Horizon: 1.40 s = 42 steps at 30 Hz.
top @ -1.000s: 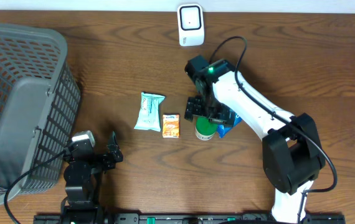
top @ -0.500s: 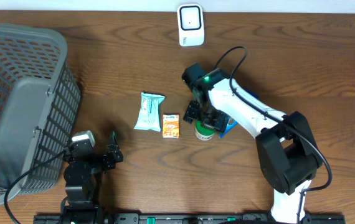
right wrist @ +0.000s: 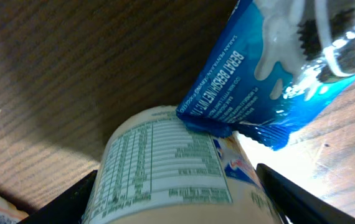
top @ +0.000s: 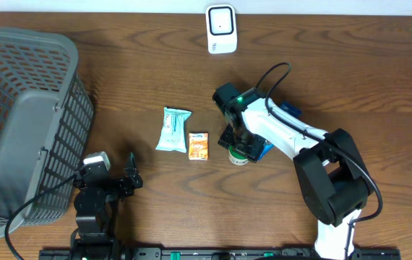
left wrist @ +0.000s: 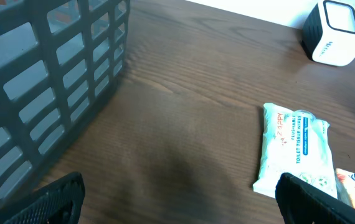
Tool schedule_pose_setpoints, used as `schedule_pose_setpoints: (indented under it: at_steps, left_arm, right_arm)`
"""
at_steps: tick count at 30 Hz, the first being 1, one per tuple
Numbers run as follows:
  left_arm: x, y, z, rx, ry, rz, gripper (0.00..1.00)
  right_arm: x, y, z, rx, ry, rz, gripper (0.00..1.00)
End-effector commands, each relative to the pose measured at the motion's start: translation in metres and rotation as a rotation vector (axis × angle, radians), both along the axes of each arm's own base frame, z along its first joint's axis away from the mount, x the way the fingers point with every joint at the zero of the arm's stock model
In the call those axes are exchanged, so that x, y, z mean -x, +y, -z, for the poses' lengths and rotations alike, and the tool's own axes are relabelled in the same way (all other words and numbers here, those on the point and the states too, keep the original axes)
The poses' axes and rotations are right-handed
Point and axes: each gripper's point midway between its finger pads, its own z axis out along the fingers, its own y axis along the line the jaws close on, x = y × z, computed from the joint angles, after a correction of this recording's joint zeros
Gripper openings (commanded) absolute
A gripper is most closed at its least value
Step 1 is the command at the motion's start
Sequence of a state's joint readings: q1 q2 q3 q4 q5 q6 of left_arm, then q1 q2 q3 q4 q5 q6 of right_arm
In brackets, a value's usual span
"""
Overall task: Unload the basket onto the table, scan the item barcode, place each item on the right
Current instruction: 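Lift the bottle and carry it to the white scanner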
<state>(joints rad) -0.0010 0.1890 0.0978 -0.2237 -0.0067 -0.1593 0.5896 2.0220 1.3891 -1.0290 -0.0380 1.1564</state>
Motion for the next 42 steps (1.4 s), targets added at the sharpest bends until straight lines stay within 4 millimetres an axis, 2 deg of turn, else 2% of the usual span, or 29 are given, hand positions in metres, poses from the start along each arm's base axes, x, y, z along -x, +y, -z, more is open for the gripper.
schedule_pose_setpoints:
  at_steps: [1,3,6,10,12,14,18,22,25,28,30,33,36,40,42]
  left_arm:
    - [0.002,0.003,0.015,-0.013,0.034,-0.013,0.98]
    - [0.002,0.003,0.015,-0.013,0.034,-0.013,0.98]
    - [0.002,0.003,0.015,-0.013,0.034,-0.013,0.98]
    - [0.002,0.003,0.015,-0.013,0.034,-0.013,0.98]
    - [0.002,0.003,0.015,-0.013,0.034,-0.013,0.98]
    - [0.002,0.003,0.015,-0.013,0.034,-0.013,0.98]
    - [0.002,0.003,0.015,-0.013,0.034,-0.013,0.98]
    - [0.002,0.003,0.015,-0.013,0.034,-0.013,0.98]
    - [0.002,0.003,0.015,-0.013,0.034,-0.013,0.98]
    - [0.002,0.003,0.015,-0.013,0.034,-0.013,0.98]
    - [0.002,0.003,0.015,-0.013,0.034,-0.013,0.98]
    - [0.002,0.003,0.015,-0.013,0.034,-0.013,0.98]
    - [0.002,0.003,0.015,-0.013,0.034,-0.013,0.98]
    - [0.002,0.003,0.015,-0.013,0.034,-0.013,0.98]
    - [0.002,0.003,0.015,-0.013,0.034,-0.013,0.98]
  right_arm:
    - [0.008,-0.007,0.012,0.046,0.007,0.036,0.69]
    - [0.011,-0.010,0.016,0.053,0.014,0.051,0.70]
    - [0.014,-0.012,0.020,0.059,0.020,0.062,0.60]
    - [0.014,-0.012,0.022,0.054,0.017,0.064,0.56]
    - [0.015,-0.007,0.020,0.027,0.028,0.052,0.50]
    - [0.013,0.001,0.016,-0.018,0.038,0.011,0.49]
    - [0.001,0.016,-0.012,-0.105,0.032,-0.116,0.54]
    - [-0.010,0.027,-0.052,-0.143,0.020,-0.231,0.57]
    - [-0.006,0.045,-0.085,-0.252,0.046,-0.324,0.57]
    - [0.005,0.065,-0.118,-0.427,0.090,-0.427,0.59]
    - [0.015,0.069,-0.133,-0.502,0.129,-0.454,0.59]
    - [0.027,0.069,-0.143,-0.567,0.186,-0.468,0.58]
    - [0.036,0.063,-0.145,-0.558,0.230,-0.471,0.58]
    - [0.035,0.058,-0.142,-0.531,0.224,-0.487,0.58]
    - [0.025,0.054,-0.137,-0.492,0.180,-0.504,0.59]
